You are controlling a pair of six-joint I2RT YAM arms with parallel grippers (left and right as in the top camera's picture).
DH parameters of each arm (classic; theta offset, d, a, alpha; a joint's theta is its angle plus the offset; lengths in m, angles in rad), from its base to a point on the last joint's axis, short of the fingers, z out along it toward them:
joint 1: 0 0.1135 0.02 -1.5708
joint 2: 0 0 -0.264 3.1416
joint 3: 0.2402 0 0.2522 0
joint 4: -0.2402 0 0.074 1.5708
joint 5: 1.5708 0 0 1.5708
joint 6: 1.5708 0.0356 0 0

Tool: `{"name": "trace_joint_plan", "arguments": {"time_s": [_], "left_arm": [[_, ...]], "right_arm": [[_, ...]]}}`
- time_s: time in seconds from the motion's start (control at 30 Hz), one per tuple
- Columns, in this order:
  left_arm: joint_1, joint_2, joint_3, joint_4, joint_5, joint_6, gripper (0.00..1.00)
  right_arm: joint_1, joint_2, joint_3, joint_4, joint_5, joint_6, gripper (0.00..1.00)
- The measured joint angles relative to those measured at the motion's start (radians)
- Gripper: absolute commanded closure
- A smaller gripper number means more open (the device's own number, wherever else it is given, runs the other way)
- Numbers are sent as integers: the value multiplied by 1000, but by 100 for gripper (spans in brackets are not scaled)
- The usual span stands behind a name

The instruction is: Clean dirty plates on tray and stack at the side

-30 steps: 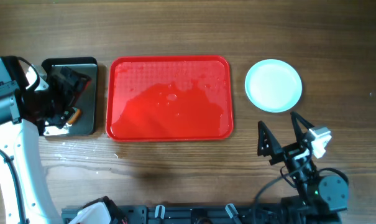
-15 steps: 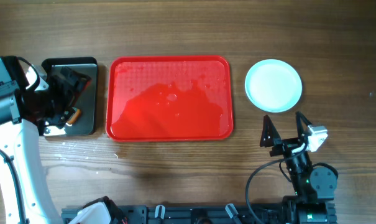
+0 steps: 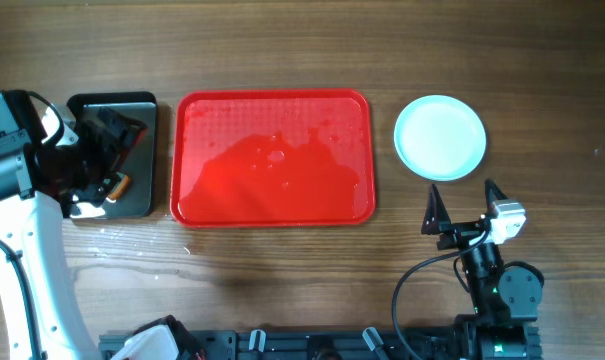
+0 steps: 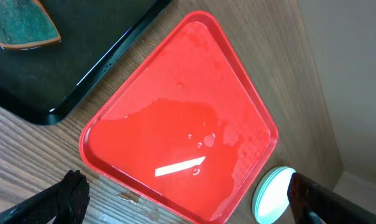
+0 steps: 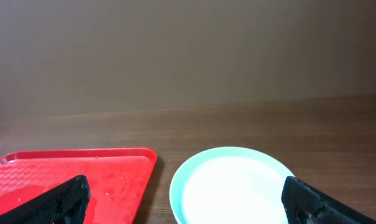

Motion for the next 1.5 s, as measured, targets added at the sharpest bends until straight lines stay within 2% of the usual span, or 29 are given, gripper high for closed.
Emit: {"name": "trace_joint_plan", "arguments": {"time_s": [0.43,1.5], "left_arm": [[0,0,0,0,0,0,0],[0,0,0,0,0,0,0]], "right_arm": [[0,0,0,-5,22,-125,0],[0,0,0,-5,22,-132,0]]}}
